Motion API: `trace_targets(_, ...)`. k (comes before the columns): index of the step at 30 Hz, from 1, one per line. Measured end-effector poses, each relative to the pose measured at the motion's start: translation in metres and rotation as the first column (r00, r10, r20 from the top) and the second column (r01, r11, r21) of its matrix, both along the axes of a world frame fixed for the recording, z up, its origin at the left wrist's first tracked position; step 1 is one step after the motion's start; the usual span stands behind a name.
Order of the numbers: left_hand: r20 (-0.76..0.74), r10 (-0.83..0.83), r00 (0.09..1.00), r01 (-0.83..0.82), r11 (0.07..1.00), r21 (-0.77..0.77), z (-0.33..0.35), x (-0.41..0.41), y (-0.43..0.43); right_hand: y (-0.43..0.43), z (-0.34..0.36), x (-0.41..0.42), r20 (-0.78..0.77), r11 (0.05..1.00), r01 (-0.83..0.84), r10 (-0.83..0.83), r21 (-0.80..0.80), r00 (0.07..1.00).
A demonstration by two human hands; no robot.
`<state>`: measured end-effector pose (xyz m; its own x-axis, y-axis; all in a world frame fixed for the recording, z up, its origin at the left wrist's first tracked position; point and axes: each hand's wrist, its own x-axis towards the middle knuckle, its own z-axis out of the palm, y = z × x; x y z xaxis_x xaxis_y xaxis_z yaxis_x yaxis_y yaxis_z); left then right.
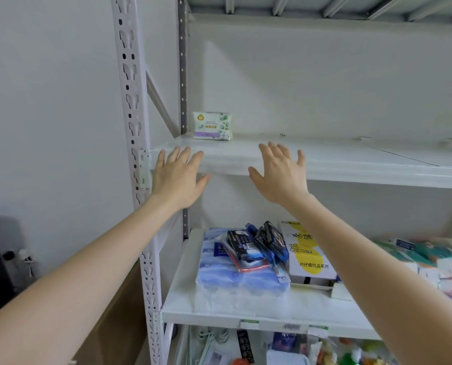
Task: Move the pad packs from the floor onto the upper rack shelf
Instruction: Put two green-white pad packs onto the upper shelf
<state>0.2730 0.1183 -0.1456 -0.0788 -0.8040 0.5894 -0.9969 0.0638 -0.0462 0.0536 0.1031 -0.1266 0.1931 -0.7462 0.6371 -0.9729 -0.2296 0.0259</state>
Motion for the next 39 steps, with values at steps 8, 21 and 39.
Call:
trace_targets(8,-0.049,0.001,0.999,-0.004,0.998,-0.059,-0.087,-0.077,0.09,0.076,-0.077,-0.079,0.029,0.999,-0.039,0.039,-0.015,0.999)
trace_targets(21,-0.043,-0.188,0.981,0.193,0.951,0.243,-0.302,-0.192,0.193,0.217,-0.301,-0.199,0.061,0.928,0.052,-0.079,0.369,0.995)
trace_targets(39,-0.049,-0.276,0.96,0.235,0.695,0.679,-0.58,-0.253,0.286,0.353,-0.591,-0.269,0.058,0.602,0.061,-0.175,0.796,0.983)
